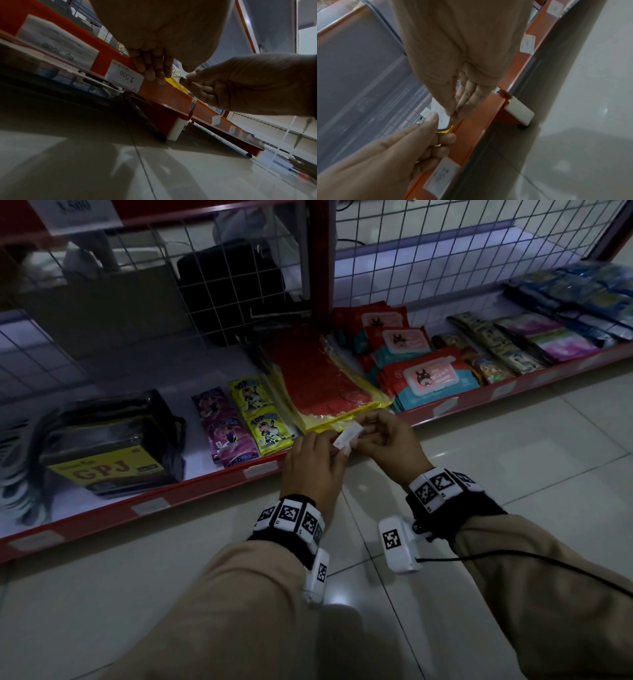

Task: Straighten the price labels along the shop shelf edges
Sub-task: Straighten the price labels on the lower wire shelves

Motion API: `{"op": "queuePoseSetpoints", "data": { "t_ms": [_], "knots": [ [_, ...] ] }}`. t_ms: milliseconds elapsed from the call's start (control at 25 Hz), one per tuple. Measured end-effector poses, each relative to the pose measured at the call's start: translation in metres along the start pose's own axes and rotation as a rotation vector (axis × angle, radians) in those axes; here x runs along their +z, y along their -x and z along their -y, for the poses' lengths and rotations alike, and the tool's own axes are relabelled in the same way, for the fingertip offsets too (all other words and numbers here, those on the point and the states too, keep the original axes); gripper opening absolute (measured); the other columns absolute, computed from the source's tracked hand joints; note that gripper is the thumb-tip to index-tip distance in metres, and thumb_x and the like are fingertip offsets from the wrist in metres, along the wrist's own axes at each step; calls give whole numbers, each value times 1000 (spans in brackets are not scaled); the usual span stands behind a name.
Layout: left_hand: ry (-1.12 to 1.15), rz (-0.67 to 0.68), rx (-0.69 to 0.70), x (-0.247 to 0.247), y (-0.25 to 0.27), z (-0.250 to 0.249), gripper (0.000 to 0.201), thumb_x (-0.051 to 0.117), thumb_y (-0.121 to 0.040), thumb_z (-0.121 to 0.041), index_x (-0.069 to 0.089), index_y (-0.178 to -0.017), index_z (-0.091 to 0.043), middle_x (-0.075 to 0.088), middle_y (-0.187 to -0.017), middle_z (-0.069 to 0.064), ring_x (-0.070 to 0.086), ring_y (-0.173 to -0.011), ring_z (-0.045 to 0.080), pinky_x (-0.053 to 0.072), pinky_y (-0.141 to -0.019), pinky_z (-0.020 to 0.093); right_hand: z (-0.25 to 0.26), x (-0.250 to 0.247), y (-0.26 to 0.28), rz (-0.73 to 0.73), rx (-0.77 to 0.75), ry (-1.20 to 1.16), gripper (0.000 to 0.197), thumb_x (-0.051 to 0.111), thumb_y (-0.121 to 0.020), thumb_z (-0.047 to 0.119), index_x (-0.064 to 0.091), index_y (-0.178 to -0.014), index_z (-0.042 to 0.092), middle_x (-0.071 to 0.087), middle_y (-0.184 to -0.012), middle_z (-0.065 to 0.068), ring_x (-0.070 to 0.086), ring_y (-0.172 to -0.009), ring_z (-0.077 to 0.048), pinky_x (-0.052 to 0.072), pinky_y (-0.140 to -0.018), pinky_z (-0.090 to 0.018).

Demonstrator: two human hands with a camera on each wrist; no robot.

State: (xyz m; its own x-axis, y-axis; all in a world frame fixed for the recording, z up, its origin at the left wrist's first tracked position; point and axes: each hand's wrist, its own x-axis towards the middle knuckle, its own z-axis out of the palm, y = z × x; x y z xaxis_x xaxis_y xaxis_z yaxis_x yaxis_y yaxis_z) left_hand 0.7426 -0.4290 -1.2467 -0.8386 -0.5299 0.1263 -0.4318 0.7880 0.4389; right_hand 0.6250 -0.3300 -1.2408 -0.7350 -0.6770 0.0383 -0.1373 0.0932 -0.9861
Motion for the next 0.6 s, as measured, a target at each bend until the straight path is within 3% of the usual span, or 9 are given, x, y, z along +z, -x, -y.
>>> {"op": "queuePoseSetpoints", "data": {
  "t_ms": [160, 360, 480, 600],
  "knots": [
    [3, 0, -9, -2, -5, 1, 27, 43, -98, -27, 55, -118, -13, 54, -117, 6, 43, -109, 24, 35, -92, 34, -4, 4, 3, 33, 25, 59, 27, 68, -79, -7, 59, -102, 4, 65, -85, -1, 63, -74, -7, 52, -71, -17],
    [-94, 25, 6, -2, -5, 0, 25, 42, -98, -26, 55, -115, -13, 51, -117, 4, 42, -109, 22, 35, -92, 33, 0, -7, 2, 41, -254, 418, 20, 67, -85, 8, 66, -104, 11, 67, -91, 4, 62, -82, -1, 46, -74, -9],
    [-141, 41, -2, -2, -5, -2, 26, 41, -98, -27, 54, -117, -14, 50, -119, 4, 42, -111, 22, 35, -93, 33, 0, -9, -1, 44, -286, 579, 12, 67, -85, 13, 70, -96, 15, 71, -87, 4, 65, -80, -9, 50, -73, -22],
    [-92, -1, -3, -2, -3, -4, 25, 43, -97, -30, 53, -116, -16, 52, -116, 3, 43, -108, 23, 33, -91, 32, -3, -16, -3, -39, -267, 571, 10, 67, -84, 11, 69, -91, 17, 70, -81, 3, 65, -78, -11, 52, -72, -28]
  ]
}}
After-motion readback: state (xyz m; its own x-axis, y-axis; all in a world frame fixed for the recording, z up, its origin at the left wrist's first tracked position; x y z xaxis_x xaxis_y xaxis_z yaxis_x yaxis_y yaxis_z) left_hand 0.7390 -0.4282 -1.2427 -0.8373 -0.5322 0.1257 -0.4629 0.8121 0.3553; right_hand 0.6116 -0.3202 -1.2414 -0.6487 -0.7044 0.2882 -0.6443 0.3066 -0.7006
